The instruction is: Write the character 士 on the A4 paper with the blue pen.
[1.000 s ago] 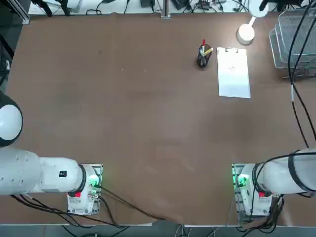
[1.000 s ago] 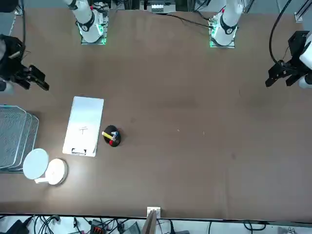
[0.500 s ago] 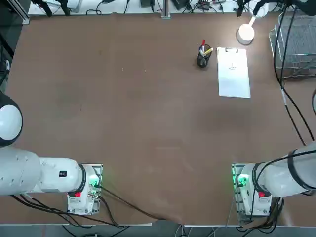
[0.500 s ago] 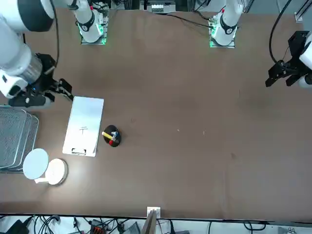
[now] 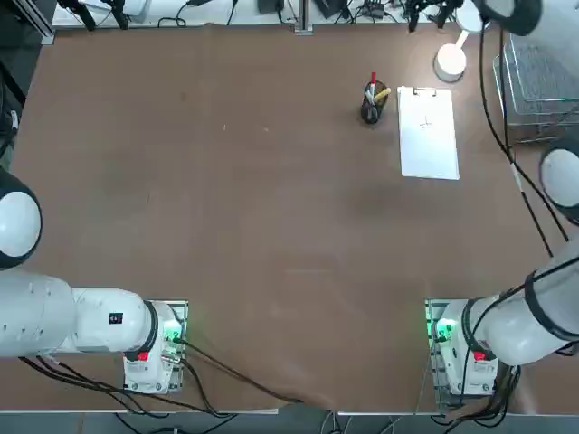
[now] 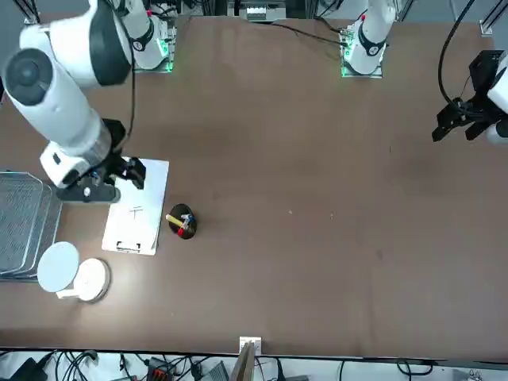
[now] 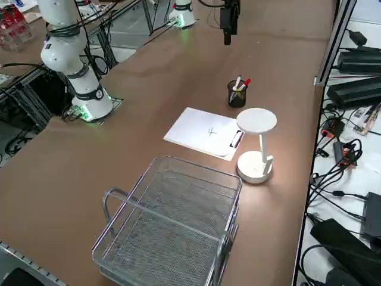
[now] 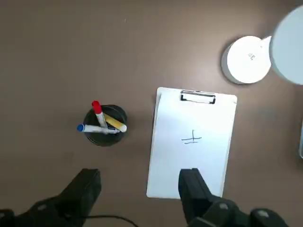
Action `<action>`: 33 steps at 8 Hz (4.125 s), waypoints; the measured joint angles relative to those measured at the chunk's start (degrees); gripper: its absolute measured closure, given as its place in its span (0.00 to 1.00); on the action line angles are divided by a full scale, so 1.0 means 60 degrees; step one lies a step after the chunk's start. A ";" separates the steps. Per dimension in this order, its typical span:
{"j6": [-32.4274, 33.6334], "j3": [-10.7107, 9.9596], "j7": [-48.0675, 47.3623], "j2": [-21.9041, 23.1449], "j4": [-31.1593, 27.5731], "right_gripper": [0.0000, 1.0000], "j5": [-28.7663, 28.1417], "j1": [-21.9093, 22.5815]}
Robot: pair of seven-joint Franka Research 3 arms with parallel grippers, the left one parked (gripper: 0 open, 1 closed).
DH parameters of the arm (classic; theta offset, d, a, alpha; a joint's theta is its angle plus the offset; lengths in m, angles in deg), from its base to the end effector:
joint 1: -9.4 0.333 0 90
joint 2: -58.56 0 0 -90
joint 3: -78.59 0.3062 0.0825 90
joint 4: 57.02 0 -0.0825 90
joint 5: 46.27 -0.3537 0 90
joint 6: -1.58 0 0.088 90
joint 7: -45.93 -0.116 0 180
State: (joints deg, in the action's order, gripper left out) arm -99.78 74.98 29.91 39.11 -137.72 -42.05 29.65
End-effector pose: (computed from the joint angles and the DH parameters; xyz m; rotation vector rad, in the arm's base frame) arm 0.6067 0.1799 0.4998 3.0570 0.0434 0.0721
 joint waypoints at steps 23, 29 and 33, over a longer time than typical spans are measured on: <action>-0.1131 0.0683 -0.4819 -0.4174 0.1534 0.37 0.1109 0.1192; -0.1131 0.0712 -0.4830 -0.4213 0.1512 0.58 0.1240 0.1194; -0.1130 0.0713 -0.4830 -0.4213 0.1504 0.69 0.1344 0.1194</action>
State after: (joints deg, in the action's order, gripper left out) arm -106.56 79.26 0.93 13.83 -128.69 -33.99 36.81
